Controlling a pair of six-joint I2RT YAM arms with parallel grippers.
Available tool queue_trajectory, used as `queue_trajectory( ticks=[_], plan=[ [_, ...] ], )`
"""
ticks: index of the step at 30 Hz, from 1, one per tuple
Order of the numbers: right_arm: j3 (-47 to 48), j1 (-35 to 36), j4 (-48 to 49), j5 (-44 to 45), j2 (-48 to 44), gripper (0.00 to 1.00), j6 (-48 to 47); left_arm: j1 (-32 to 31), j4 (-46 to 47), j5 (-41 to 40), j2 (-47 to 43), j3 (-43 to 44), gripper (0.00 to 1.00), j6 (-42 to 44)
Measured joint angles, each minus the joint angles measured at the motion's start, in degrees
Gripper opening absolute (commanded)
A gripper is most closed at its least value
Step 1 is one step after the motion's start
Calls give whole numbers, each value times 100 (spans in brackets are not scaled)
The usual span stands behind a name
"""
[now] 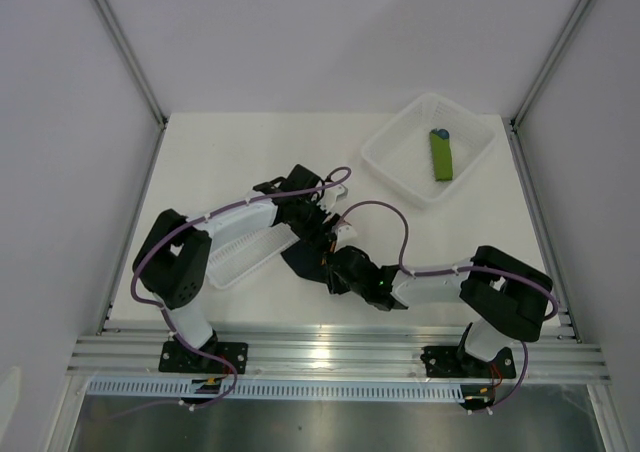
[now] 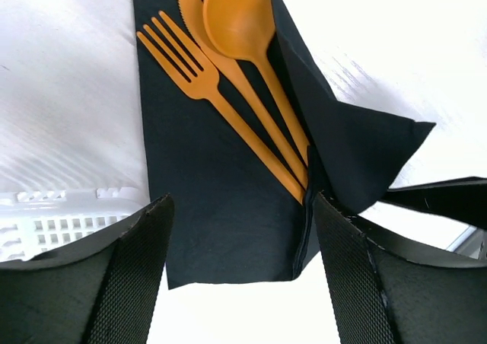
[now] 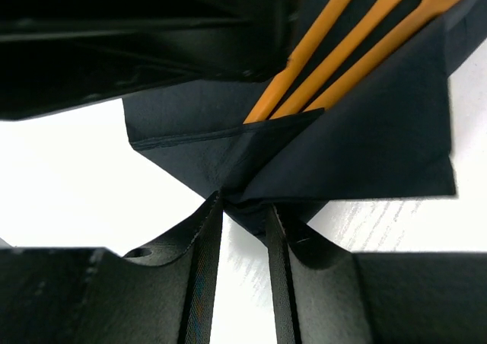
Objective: Place the utensils on the paper napkin and roll it up
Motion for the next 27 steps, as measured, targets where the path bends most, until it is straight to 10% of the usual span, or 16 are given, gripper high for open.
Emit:
queue_trajectory(
  ticks=[27],
  plan=[
    [-398, 107, 284, -173, -433, 37, -887, -35, 293, 424, -20, 177, 85, -208]
  ],
)
